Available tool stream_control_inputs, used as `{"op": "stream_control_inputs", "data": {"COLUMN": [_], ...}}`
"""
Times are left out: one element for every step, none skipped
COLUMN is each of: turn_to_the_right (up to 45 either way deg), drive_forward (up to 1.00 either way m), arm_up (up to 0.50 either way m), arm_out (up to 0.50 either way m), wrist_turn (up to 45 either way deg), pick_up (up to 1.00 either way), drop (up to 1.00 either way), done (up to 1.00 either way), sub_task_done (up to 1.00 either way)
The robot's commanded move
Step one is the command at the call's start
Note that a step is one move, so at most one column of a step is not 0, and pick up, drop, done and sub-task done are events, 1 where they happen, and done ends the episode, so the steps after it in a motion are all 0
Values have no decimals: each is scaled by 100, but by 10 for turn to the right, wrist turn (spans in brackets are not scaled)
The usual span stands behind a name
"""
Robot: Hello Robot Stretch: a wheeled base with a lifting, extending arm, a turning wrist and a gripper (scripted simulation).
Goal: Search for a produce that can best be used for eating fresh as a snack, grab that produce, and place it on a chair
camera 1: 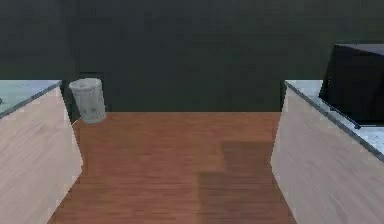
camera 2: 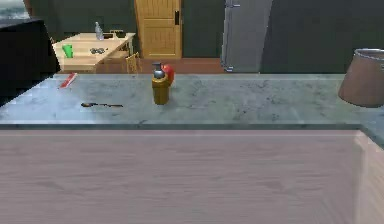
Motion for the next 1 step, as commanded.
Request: {"op": "stream_control_inputs", "data": {"turn_to_the_right": [450], "drive_forward": [0], "arm_up": [0], "arm_out": [0], "wrist_turn": [0], "pick_up": [0], "drop": [0], "done": [0], "sub_task_done": [0]}}
